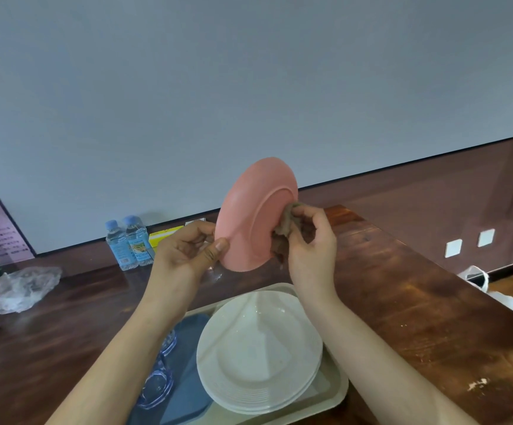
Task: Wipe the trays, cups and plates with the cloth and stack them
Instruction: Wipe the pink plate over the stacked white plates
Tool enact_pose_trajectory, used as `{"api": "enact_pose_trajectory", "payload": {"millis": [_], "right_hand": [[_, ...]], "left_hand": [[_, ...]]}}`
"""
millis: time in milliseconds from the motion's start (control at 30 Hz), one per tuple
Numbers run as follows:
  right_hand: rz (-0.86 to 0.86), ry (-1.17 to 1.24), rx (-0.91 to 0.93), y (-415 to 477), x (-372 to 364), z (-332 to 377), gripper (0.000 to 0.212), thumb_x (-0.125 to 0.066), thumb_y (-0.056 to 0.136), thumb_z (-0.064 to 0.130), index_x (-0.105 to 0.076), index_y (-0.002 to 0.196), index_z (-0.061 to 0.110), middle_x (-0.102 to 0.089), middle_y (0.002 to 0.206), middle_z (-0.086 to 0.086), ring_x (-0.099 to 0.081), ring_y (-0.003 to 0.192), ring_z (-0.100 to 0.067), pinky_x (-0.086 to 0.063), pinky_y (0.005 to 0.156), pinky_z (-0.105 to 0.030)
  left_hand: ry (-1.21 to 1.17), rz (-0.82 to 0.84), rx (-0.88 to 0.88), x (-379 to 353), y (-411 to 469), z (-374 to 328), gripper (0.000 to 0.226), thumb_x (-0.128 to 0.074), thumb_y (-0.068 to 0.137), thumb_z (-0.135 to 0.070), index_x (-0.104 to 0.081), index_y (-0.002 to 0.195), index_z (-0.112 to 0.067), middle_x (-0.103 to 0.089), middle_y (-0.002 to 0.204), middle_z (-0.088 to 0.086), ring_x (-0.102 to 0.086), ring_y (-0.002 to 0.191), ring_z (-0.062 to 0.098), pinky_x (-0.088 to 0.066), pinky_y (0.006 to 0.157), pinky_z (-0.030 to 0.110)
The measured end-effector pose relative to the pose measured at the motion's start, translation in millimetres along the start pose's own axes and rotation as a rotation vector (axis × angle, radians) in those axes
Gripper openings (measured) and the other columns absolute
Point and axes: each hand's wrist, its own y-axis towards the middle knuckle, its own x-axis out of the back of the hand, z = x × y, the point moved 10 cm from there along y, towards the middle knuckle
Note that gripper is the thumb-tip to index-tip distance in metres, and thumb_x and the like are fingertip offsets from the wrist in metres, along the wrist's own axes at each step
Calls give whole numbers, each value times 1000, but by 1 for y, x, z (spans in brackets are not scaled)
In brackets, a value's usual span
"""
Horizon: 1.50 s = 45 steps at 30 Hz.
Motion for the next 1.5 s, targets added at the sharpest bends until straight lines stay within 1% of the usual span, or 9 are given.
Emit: {"api": "enact_pose_trajectory", "payload": {"millis": [133,333,500,667,867,1033,1167,1300,1500], "right_hand": [[207,188,-374,-41,-21,-38,19,-62,92,-6,-67,106,5,-70,100,-26,-68,91,-53,-59,79,-67],[182,569,-652,-36,-8,-19,23,-48,106,11,-69,113,10,-68,93,-13,-66,84,-27,-53,75,-37],[252,248,-626,-32,7,-12,27,-70,98,40,-75,95,14,-77,88,1,-68,71,-20,-49,68,-31],[299,-33,-686,-43,16,-43,26,-70,93,13,-55,74,4,-49,63,-21,-51,48,-32,-45,50,-33],[118,-17,-773,-44,30,-69,8,-71,91,15,-69,93,7,-64,77,-14,-63,57,-18,-50,56,-28],[191,-7,-760,-49,21,-71,12,-73,92,14,-67,95,4,-64,78,-17,-63,65,-25,-49,59,-32],[275,6,-792,-52,24,-73,26,-74,96,23,-74,101,-3,-76,94,-19,-74,73,-22,-57,63,-31],[369,-132,-485,-28,28,-32,52,-47,108,30,-60,74,-7,-65,88,-41,-54,53,-27,-38,47,-34],[366,-143,-273,-26,-12,3,34,-49,108,18,-62,81,3,-57,69,-1,-54,63,-10,-47,55,-19]], "left_hand": [[109,23,-54,-7,3,3,12,-76,88,-19,-77,97,-10,-75,92,20,-68,86,26,-53,84,41],[677,47,-401,-22,-14,6,10,-71,92,-13,-71,91,-23,-67,87,-9,-61,81,21,-51,70,43],[1099,98,-733,-37,-35,18,26,-77,80,15,-76,92,-8,-68,88,5,-57,82,33,-51,64,47],[1100,93,-789,-38,-51,31,26,-61,92,2,-80,99,-14,-72,99,0,-59,98,28,-48,73,46],[547,-255,-256,4,-51,49,70,-74,94,-28,-48,159,-28,-43,164,-1,-40,152,16,-34,122,33],[-329,-201,418,-6,-38,123,65,-74,89,-50,-60,147,-24,-73,131,5,-76,110,25,-59,104,53],[-462,-229,479,0,-43,146,41,-64,101,-20,-64,141,-10,-75,85,1,-72,92,24,-61,101,47],[-424,-327,472,19,-47,154,32,-58,106,-17,-69,135,-12,-75,118,12,-73,103,28,-65,84,38],[-290,-342,466,21,-54,149,38,-52,110,-41,-73,128,-16,-78,122,13,-76,107,30,-65,78,38]]}}
